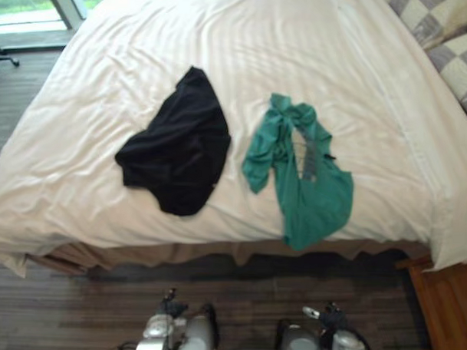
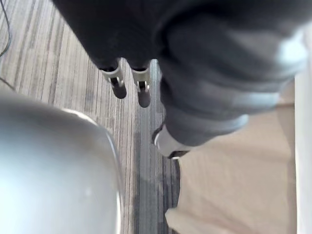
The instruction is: Tidy the bed and pick cloth on bed and put in laundry
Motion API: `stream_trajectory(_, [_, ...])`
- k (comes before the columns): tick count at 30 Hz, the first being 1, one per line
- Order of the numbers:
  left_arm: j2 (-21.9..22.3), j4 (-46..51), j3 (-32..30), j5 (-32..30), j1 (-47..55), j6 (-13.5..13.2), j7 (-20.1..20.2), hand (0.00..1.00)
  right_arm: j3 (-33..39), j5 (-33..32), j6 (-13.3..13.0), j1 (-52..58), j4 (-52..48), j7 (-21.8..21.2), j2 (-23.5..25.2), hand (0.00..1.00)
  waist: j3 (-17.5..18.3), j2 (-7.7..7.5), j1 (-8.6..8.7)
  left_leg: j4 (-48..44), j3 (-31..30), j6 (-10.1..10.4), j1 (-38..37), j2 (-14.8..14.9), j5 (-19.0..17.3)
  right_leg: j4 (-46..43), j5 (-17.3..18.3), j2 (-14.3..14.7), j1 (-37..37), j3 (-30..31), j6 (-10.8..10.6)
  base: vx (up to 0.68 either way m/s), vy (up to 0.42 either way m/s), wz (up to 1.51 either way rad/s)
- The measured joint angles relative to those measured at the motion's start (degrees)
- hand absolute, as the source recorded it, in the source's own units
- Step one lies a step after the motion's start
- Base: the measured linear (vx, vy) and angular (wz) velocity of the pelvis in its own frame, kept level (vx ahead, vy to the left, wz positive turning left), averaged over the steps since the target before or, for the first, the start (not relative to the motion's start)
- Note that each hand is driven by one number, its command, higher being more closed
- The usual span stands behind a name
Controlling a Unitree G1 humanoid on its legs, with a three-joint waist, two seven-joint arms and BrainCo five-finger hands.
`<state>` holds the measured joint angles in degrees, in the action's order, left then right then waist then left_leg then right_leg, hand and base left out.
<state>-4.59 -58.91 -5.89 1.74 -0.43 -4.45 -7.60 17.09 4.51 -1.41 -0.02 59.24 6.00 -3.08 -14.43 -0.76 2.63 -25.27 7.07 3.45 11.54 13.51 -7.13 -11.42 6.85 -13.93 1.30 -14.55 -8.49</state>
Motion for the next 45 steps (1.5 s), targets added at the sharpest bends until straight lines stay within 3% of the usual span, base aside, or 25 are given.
stream_trajectory(2, [0.1,0.0,0.0,0.2,0.1,-0.1,-0.1,0.00,0.0,-0.5,0.2,0.6,0.1,0.0,-0.7,0.00,0.2,0.24,0.00,2.1,-3.4,0.5,0.2,3.5,0.3,0.3,-1.0,-2.7,-0.8,0.5,-3.4,0.07,0.513,0.16])
stream_trajectory(3, [0.6,-0.1,0.0,0.5,0.4,0.0,-0.5,0.00,0.0,-0.4,0.2,1.5,0.2,0.1,-1.3,0.00,1.1,1.70,0.00,5.6,-6.4,4.1,-0.5,5.2,1.3,0.8,-1.7,-4.3,-0.9,0.4,-6.6,0.08,0.564,0.22])
stream_trajectory(4, [1.0,-0.2,0.2,0.5,0.4,0.1,-0.7,0.00,0.0,-0.3,0.2,1.7,0.3,0.0,-1.6,0.00,1.4,1.99,-0.01,7.1,-7.2,11.0,-1.2,4.4,-0.7,1.2,-1.9,-5.2,-0.8,0.5,-6.6,0.14,0.683,0.32])
stream_trajectory(5, [-1.8,-0.1,0.8,0.4,-0.2,0.1,-1.6,0.00,0.8,1.0,0.6,1.5,2.0,-0.3,0.4,0.00,1.9,-2.16,-0.46,6.8,-6.0,8.8,-0.7,-1.3,-0.3,3.0,-4.5,-8.7,-0.6,2.7,-6.3,0.10,0.441,0.31])
stream_trajectory(6, [-2.5,-0.3,1.1,0.4,-0.2,0.2,-1.6,0.00,0.9,1.6,0.6,1.5,2.3,-0.4,0.8,0.00,2.6,-2.87,-0.34,6.6,-6.1,8.6,-0.3,-2.4,-0.4,3.0,-6.2,-9.2,-0.7,2.0,-5.6,0.15,0.482,0.12])
stream_trajectory(7, [-3.1,-0.3,1.6,0.3,0.3,0.2,-1.7,0.00,0.5,3.3,0.8,1.4,2.3,-0.6,0.9,0.00,3.7,-3.18,-0.94,6.8,-4.8,8.0,-0.5,-2.4,-0.6,2.1,-11.6,-9.8,-2.5,1.6,-1.1,0.08,0.368,-0.26])
stream_trajectory(8, [-2.9,-0.2,2.0,0.3,1.2,0.2,-1.8,0.00,-1.6,4.8,0.7,1.3,2.1,-0.8,0.5,0.00,4.4,-1.96,-1.40,9.7,-2.7,6.1,-2.3,-2.0,0.4,0.5,-15.1,-9.1,-4.7,-2.1,4.3,0.10,0.420,-0.43])
stream_trajectory(9, [-2.8,-0.2,2.0,0.3,1.5,0.2,-1.8,0.00,-2.5,5.3,0.7,1.0,1.9,-0.7,0.3,0.00,4.4,-1.81,-1.44,11.2,-1.9,5.3,-3.5,-1.6,1.0,-0.6,-14.4,-8.6,-4.7,-4.4,4.1,0.06,0.352,-0.42])
stream_trajectory(11, [-2.6,-0.4,3.5,0.4,2.0,0.3,-1.9,0.00,-4.3,6.7,0.6,0.0,1.9,-0.6,0.1,0.00,4.3,-1.57,-1.51,16.3,-0.4,3.7,-7.1,-1.8,3.3,-4.7,-8.6,-3.9,-4.8,-9.6,2.4,0.05,0.150,-0.29])
stream_trajectory(12, [-2.0,-0.4,5.3,0.4,2.2,0.3,-2.1,0.00,-6.2,7.3,0.5,-0.6,1.8,-0.7,0.5,0.00,4.4,-0.90,-1.91,18.7,0.8,3.3,-8.5,-1.9,4.5,-6.5,-2.5,1.0,-5.4,-8.1,2.5,0.00,0.082,-0.24])
stream_trajectory(13, [-1.8,-0.4,5.8,0.4,2.2,0.3,-2.0,0.00,-6.5,7.3,0.4,-0.7,1.6,-0.6,0.9,0.00,4.4,-0.72,-1.82,19.1,0.7,3.1,-8.6,-2.2,4.8,-6.6,-1.0,2.7,-5.4,-7.2,2.5,-0.03,0.080,-0.15])
stream_trajectory(14, [-1.2,-0.4,6.2,0.5,1.8,0.3,-2.0,0.00,-7.1,7.2,0.2,-0.7,1.1,-0.7,1.9,0.00,4.5,-0.79,-1.91,19.8,0.7,2.7,-8.8,-4.2,5.5,-3.3,2.3,4.9,-3.8,-7.5,5.2,-0.04,0.056,0.04])
stream_trajectory(18, [1.6,-1.5,3.2,2.3,2.3,0.2,-1.3,0.00,-2.9,5.3,0.4,-0.1,0.8,-0.5,0.8,0.00,4.5,2.76,-1.56,24.1,0.6,2.7,-12.4,-4.7,7.7,0.7,-0.1,5.7,-0.2,-8.2,5.0,-0.03,0.034,0.07])
stream_trajectory(21, [2.8,-2.4,-9.8,7.8,4.3,0.1,-1.4,0.00,6.7,0.1,0.7,0.9,1.4,0.4,2.0,0.00,5.0,2.35,-1.74,26.5,1.3,2.7,-14.2,-4.5,8.5,2.1,-0.4,6.4,0.1,-7.5,4.9,-0.05,-0.010,-0.14])
stream_trajectory(22, [2.7,-3.1,-18.1,13.1,5.1,0.2,-1.5,0.00,12.7,-5.3,0.7,1.4,2.7,0.6,2.0,0.00,5.4,1.79,-1.80,27.3,1.5,2.8,-14.2,-4.4,8.5,3.1,-0.9,6.7,0.0,-7.2,4.8,-0.02,-0.001,-0.11])
stream_trajectory(23, [2.6,-3.5,-21.9,15.0,5.3,0.2,-1.5,0.00,15.7,-7.9,0.8,1.8,3.2,0.6,2.0,0.00,5.9,2.00,-1.80,27.5,1.7,2.7,-14.2,-4.4,8.5,3.6,-1.1,6.8,0.1,-7.2,4.7,0.04,0.002,-0.10])
stream_trajectory(25, [1.3,-5.1,-36.4,19.0,6.5,0.4,-1.5,0.00,27.7,-15.4,0.9,3.3,6.3,1.3,1.4,0.00,6.8,0.74,-1.86,28.5,2.1,2.6,-14.3,-4.7,8.6,4.2,-1.5,6.9,0.3,-6.9,4.5,0.10,0.008,-0.09])
stream_trajectory(26, [-1.2,-7.1,-50.5,21.7,7.6,1.0,-2.0,0.00,40.2,-24.7,0.7,3.9,9.5,1.9,0.2,0.00,7.7,-0.36,-1.82,28.8,2.6,2.6,-14.8,-4.9,8.6,4.2,-1.5,6.7,0.3,-6.3,4.5,0.13,0.010,-0.14])
stream_trajectory(28, [-4.6,-8.2,-62.1,23.9,9.0,1.5,-2.9,0.00,52.2,-31.2,0.7,4.7,11.2,2.9,-1.8,0.00,8.6,-0.96,-1.61,29.4,3.0,2.6,-15.9,-5.2,8.6,4.6,-1.5,6.6,0.8,-5.5,4.5,0.12,0.009,-0.13])
stream_trajectory(29, [-7.1,-9.0,-67.0,25.8,9.6,1.5,-3.3,0.00,57.9,-34.9,0.7,4.9,11.7,3.4,-3.6,0.00,8.7,-1.04,-1.10,29.4,3.0,2.6,-16.3,-5.5,8.6,4.8,-1.5,6.3,1.4,-5.4,4.5,0.09,0.015,0.00])
stream_trajectory(32, [-12.6,-9.1,-73.7,27.8,9.3,1.5,-4.2,0.00,63.1,-40.3,0.3,3.7,8.2,5.8,-8.8,0.00,11.0,-0.33,-0.02,30.4,3.3,2.5,-16.8,-5.9,8.5,5.5,-1.7,6.2,1.5,-4.9,4.2,0.04,0.028,-0.03])
stream_trajectory(35, [-16.4,-6.6,-75.0,27.8,8.2,1.4,-6.5,0.00,61.0,-39.8,-0.9,2.7,-6.4,9.7,-9.5,0.00,12.9,0.55,0.18,30.5,4.1,2.2,-17.2,-6.0,8.2,5.6,-1.8,6.1,1.7,-4.1,4.1,-0.03,0.018,-0.15])
stream_trajectory(38, [-19.9,2.5,-73.5,27.8,6.4,-0.7,-9.8,0.00,56.5,-32.8,-3.6,0.9,-21.7,15.6,-14.1,0.00,14.2,1.43,0.71,30.4,4.0,2.1,-17.3,-6.0,8.2,5.6,-1.7,6.1,1.6,-4.0,4.1,-0.03,0.011,0.00])
stream_trajectory(42, [-25.8,20.6,-63.6,26.1,5.2,-5.4,-15.3,0.00,48.7,-21.3,-4.9,-1.7,-31.5,20.3,-20.0,0.00,14.4,1.53,0.25,29.9,4.0,2.1,-17.2,-5.9,8.2,4.8,-1.7,6.1,1.5,-3.6,4.1,0.00,0.000,-0.02])
stream_trajectory(45, [-31.0,29.6,-55.6,22.0,1.7,-8.1,-18.0,0.00,41.4,-15.9,-4.5,-3.8,-32.4,20.5,-22.5,0.00,14.4,1.29,-0.34,29.6,4.1,2.1,-17.4,-6.1,8.2,4.5,-1.8,6.0,1.6,-3.3,4.1,0.00,0.003,-0.01])
